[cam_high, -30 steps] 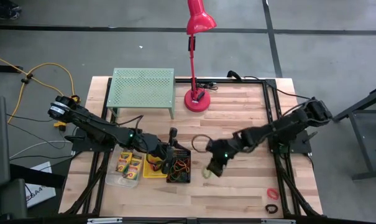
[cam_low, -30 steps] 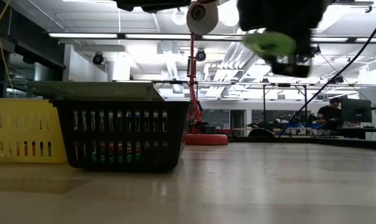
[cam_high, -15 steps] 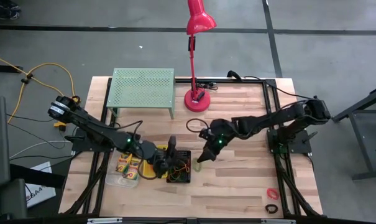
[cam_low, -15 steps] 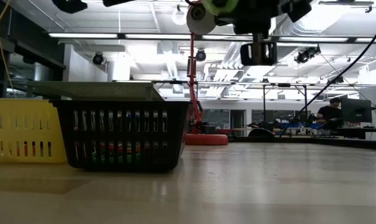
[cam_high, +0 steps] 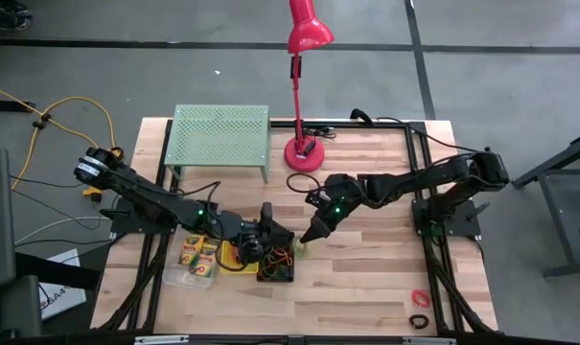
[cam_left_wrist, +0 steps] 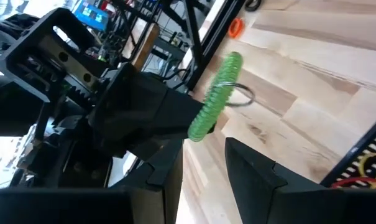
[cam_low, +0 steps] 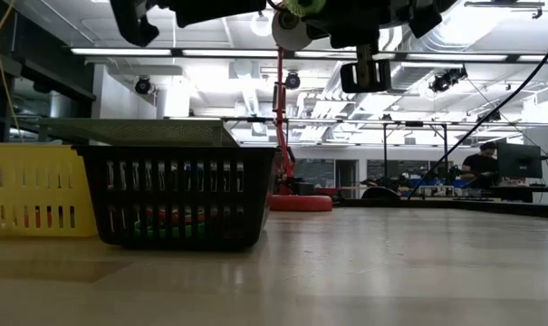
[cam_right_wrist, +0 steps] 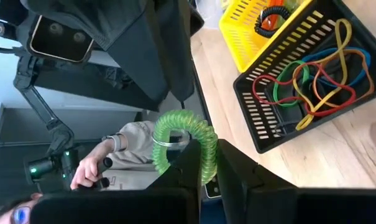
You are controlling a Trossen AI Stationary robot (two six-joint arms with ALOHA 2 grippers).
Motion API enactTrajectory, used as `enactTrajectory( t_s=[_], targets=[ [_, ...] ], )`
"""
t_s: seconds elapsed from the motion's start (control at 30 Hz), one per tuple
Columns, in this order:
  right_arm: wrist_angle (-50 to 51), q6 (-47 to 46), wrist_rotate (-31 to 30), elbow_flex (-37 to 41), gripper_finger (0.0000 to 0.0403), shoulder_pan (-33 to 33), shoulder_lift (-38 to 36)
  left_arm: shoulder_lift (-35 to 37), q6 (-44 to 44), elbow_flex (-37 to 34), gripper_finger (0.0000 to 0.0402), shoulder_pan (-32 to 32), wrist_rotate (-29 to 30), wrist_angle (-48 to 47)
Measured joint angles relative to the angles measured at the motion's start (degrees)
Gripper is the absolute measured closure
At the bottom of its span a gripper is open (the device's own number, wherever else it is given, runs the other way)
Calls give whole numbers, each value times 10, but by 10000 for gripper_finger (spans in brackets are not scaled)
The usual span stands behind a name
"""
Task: Pick & Place Office Desk Supplies
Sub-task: Put the green spring keychain into the yellow bin
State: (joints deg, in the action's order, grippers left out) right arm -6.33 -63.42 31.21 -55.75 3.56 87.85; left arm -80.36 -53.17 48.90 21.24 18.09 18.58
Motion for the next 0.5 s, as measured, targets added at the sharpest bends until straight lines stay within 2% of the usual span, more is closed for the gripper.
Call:
enactTrajectory(
  t_s=[0.27, 0.5],
  targets=[
    [-21, 0, 7, 0, 378, -8, 0, 0, -22, 0, 287, -10, -42, 13],
    [-25, 0, 9, 0, 378, -16, 0, 0, -43, 0, 287, -10, -45, 25]
  ],
)
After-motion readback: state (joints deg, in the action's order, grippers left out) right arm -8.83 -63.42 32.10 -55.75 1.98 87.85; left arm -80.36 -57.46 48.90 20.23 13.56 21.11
